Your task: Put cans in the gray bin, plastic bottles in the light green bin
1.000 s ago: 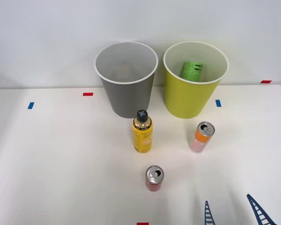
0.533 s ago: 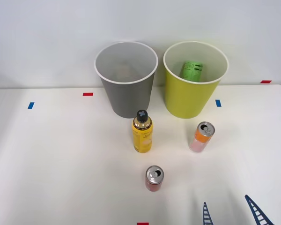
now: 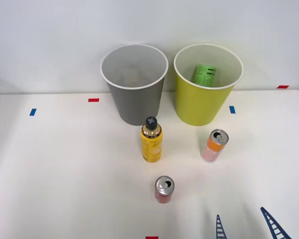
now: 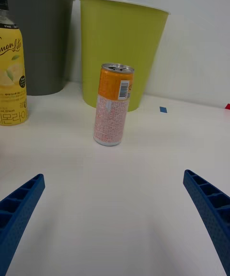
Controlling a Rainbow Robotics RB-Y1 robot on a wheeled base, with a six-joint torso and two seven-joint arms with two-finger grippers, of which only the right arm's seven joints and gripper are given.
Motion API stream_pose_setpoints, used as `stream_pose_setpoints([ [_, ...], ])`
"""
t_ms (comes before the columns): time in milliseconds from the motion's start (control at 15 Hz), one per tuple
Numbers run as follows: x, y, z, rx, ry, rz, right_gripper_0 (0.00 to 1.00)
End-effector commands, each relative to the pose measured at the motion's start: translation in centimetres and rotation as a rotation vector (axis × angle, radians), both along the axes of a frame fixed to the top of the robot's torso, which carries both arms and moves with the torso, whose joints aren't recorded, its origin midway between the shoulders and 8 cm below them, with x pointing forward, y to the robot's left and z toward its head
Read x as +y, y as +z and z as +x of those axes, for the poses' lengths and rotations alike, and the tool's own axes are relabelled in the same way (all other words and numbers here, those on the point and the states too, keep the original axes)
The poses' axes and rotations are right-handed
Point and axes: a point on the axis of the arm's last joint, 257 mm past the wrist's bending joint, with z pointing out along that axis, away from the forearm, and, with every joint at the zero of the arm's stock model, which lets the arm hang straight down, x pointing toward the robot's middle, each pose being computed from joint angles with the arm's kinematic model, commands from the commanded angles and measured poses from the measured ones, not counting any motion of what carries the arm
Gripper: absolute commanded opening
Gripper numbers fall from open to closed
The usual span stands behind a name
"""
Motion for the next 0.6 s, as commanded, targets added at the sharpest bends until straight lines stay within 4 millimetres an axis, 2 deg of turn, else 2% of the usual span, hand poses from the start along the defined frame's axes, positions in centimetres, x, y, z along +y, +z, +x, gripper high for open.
stream_pose_setpoints([
  [67, 0.00, 0.00, 0.00, 0.000, 0.000, 0.000, 1.00],
  [600, 0.00, 0.00, 0.00, 0.000, 0.000, 0.000, 1.00],
])
